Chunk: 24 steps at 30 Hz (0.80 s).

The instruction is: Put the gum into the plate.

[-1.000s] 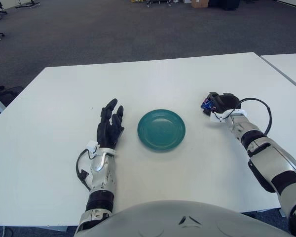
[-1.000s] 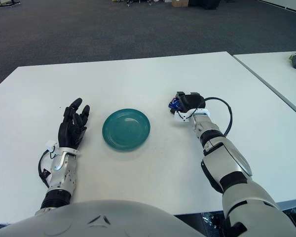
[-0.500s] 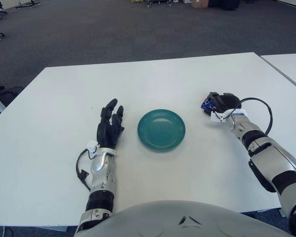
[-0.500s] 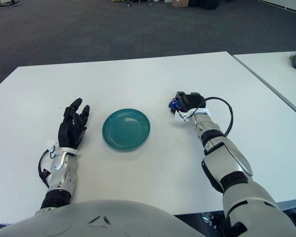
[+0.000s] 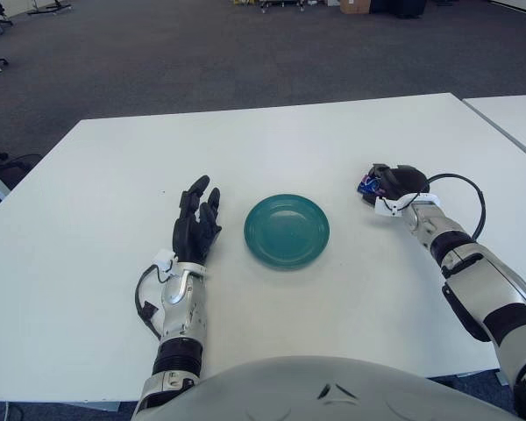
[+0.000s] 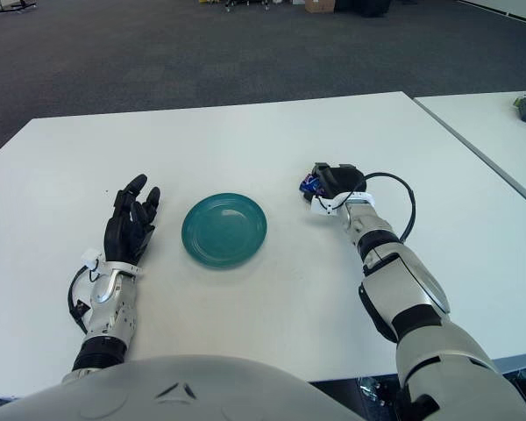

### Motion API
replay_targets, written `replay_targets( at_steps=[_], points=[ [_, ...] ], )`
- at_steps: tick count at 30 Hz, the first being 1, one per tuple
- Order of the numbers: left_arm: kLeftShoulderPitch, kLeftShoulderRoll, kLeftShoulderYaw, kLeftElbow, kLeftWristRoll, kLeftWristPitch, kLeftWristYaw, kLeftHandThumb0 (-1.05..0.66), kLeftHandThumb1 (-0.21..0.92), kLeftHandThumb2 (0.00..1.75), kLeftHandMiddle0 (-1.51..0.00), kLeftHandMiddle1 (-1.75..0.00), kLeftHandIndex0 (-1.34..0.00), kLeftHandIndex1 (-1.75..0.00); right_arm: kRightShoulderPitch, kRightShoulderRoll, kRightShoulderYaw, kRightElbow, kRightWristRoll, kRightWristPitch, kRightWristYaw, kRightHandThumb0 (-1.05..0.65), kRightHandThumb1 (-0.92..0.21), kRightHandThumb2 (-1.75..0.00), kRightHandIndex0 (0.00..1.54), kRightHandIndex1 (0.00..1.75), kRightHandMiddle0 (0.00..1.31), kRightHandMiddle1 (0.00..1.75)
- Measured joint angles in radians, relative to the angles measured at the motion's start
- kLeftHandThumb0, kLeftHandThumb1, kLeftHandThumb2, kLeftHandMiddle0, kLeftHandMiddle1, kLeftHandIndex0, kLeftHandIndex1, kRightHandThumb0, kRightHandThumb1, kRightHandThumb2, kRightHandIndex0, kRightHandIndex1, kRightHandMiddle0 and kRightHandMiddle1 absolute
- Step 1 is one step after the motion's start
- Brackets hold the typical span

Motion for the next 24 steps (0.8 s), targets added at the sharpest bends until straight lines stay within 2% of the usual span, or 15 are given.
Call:
replay_targets(
  at_steps=[10, 24],
  points=[
    [0.000, 0.000, 0.000, 0.000, 0.000, 0.000, 0.000, -0.78, 0.92, 0.78, -0.33, 0.00, 0.00, -0.69, -0.005, -0.004, -0.017, -0.013, 0.003, -0.002, 0.018, -0.40, -0.61, -0.94, 0.82, 1.75, 0.40, 1.75],
    [-0.001, -0.003, -0.004, -0.002, 0.004, 0.001, 0.001, -0.79, 0.92, 0.76, -0.32, 0.00, 0.00, -0.69, -0.007, -0.036, -0.020, -0.014, 0.003, -0.055, 0.039, -0.41, -0.58, -0.98, 0.85, 1.75, 0.42, 1.75]
  ],
)
